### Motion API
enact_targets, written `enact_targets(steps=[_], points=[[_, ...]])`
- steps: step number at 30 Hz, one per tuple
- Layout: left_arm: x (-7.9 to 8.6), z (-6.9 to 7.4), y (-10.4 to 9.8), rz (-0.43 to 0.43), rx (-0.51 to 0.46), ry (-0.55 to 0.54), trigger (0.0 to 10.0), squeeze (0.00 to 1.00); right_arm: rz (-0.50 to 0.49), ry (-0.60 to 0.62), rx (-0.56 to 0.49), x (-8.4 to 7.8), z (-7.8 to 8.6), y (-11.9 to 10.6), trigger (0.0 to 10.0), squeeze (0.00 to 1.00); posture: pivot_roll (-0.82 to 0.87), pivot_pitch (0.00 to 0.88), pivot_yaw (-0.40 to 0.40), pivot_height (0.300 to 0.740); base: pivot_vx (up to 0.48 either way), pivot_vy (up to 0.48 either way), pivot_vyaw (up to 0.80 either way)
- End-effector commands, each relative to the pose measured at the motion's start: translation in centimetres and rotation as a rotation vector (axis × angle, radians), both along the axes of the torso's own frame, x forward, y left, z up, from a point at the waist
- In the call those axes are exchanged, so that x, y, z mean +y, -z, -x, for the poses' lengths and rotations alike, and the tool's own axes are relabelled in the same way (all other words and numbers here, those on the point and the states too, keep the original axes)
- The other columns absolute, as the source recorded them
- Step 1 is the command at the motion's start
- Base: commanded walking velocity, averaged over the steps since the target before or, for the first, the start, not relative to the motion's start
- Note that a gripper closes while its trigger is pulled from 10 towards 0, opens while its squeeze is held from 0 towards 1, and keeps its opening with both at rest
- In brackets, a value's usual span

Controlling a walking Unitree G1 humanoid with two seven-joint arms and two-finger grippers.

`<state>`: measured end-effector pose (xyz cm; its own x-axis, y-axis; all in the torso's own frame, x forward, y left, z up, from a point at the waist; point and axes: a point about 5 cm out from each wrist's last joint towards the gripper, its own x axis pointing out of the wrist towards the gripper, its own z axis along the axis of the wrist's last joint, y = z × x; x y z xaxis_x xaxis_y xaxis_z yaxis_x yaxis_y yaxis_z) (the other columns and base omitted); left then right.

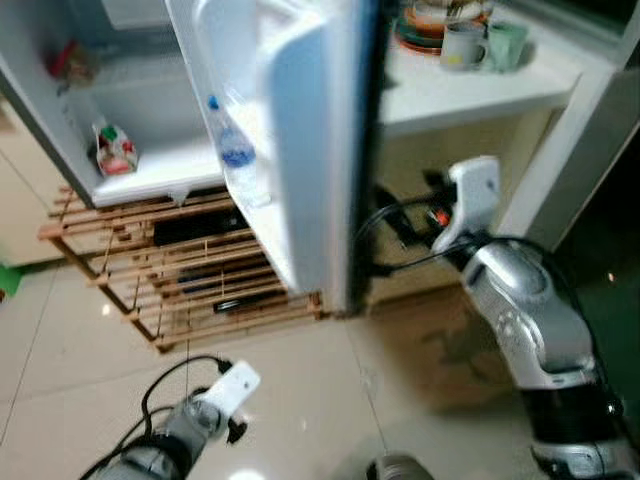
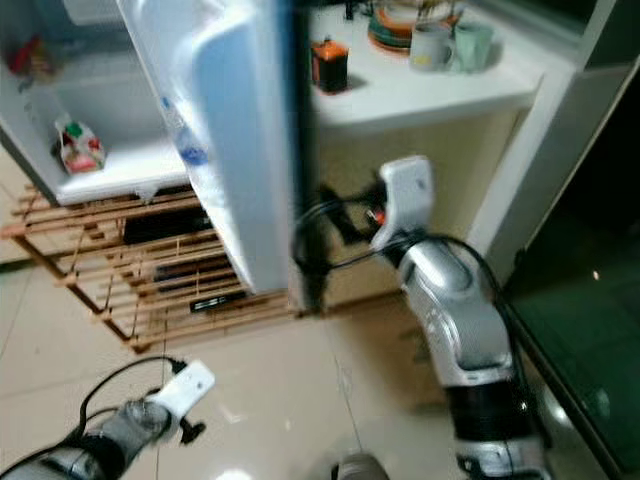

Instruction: Restocking fridge

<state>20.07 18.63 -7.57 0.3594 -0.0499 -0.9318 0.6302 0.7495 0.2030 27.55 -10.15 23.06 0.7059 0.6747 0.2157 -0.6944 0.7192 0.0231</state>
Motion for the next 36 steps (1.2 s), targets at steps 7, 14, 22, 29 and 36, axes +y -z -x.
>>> enact_targets(steps=[7, 14, 22, 29, 36], points=[[0.6, 2.5, 1.1, 0.009, 0.084, -0.067, 10.0, 0.0, 0.041, 0.316, 0.208, -6.3, -2.0, 4.7, 10.0, 0.0, -0.21, 0.0, 0.11, 0.74, 0.0, 0.0, 0.0], [-0.6, -0.3, 0.0, 0.073, -0.064, -0.15, 10.0, 0.0, 0.17, 0.608, 0.33, -8.9, -1.8, 9.1, 10.0, 0.0, -0.18, 0.0, 0.066, 0.74, 0.0, 0.0, 0.0], [-4.0, -7.9, -5.9, 0.325, -0.516, -0.106, 10.0, 0.0, 0.204, 0.716, 0.317, -8.5, -1.8, 11.0, 10.0, 0.0, -0.16, 0.0, 0.037, 0.74, 0.0, 0.0, 0.0], [-6.6, -13.1, -15.5, 0.589, -0.952, -0.039, 10.0, 0.0, 0.193, 0.703, 0.283, -7.7, -2.4, 10.9, 10.0, 0.0, -0.15, 0.0, 0.045, 0.74, 0.0, 0.129, 0.5], [-7.1, -14.9, -20.9, 0.669, -1.136, -0.05, 10.0, 0.0, 0.168, 0.701, 0.254, -6.6, -3.1, 10.8, 10.0, 0.0, -0.14, 0.0, 0.058, 0.74, 0.0, 0.45, 0.47]])
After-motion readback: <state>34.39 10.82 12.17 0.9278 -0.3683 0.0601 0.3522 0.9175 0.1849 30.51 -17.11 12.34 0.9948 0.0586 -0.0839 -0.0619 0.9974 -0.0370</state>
